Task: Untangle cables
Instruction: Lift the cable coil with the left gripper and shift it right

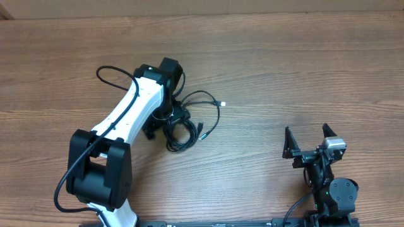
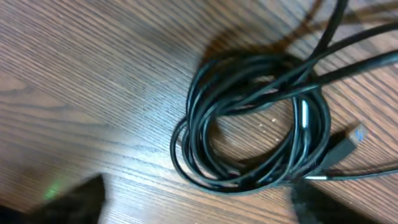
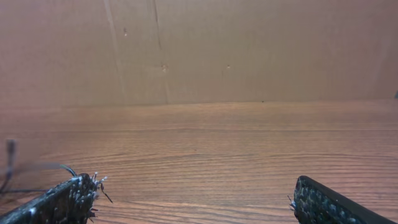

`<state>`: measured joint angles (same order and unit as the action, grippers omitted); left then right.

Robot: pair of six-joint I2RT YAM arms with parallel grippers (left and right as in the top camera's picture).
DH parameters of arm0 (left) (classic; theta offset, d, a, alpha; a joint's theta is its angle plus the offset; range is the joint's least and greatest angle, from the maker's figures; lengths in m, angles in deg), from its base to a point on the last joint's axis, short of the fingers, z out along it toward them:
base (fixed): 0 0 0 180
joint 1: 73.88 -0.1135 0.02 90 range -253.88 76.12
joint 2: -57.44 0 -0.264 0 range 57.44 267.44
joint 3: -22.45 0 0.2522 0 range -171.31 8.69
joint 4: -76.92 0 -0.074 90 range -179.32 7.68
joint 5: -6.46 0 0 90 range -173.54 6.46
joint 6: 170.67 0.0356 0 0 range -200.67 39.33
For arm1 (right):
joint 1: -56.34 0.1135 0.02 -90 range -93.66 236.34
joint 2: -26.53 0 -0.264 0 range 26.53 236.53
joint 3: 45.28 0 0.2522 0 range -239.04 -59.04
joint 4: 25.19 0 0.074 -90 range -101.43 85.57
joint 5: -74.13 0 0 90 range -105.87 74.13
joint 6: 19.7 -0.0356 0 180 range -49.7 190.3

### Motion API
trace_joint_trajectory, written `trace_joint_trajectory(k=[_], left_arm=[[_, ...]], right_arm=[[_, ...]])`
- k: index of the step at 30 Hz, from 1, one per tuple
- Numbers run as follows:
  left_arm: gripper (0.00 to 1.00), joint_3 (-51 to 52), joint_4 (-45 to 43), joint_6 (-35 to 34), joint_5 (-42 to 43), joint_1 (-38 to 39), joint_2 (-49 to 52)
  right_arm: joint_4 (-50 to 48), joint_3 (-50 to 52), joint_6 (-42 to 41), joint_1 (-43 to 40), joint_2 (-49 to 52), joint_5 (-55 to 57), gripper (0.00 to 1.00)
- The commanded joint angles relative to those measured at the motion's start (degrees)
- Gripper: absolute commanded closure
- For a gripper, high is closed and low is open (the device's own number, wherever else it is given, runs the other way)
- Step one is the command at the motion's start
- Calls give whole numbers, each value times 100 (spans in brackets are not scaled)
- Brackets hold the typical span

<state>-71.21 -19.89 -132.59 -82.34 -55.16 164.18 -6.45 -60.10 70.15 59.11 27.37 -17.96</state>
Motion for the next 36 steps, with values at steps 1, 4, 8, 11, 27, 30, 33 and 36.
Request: trace_joint_trajectory(k=[1, 4, 8, 11, 27, 30, 33, 36], left_arm=[[0, 66, -92, 131, -160, 7, -111], [0, 68, -227, 791, -105, 13, -111], [0, 76, -352, 2039, 474, 140, -111], [0, 114, -354, 2138, 713, 339, -111], [20, 1475, -2225, 2341, -1043, 1847, -109], [25, 1696, -2566, 2341, -1217, 1840, -109], [59, 1718, -2623, 2343, -1377, 1838, -111], [96, 1709, -2616, 2345, -1375, 1838, -111]], right_arm=[[-35, 57, 24, 15, -46, 52, 0], [-35, 57, 24, 15, -44, 52, 0], [-35, 57, 24, 15, -46, 52, 0], [-35, 57, 24, 15, -46, 52, 0], [-35, 57, 24, 15, -44, 52, 0], [-35, 57, 24, 15, -46, 52, 0], [-35, 57, 24, 15, -46, 52, 0], [-35, 57, 24, 15, -46, 52, 0]])
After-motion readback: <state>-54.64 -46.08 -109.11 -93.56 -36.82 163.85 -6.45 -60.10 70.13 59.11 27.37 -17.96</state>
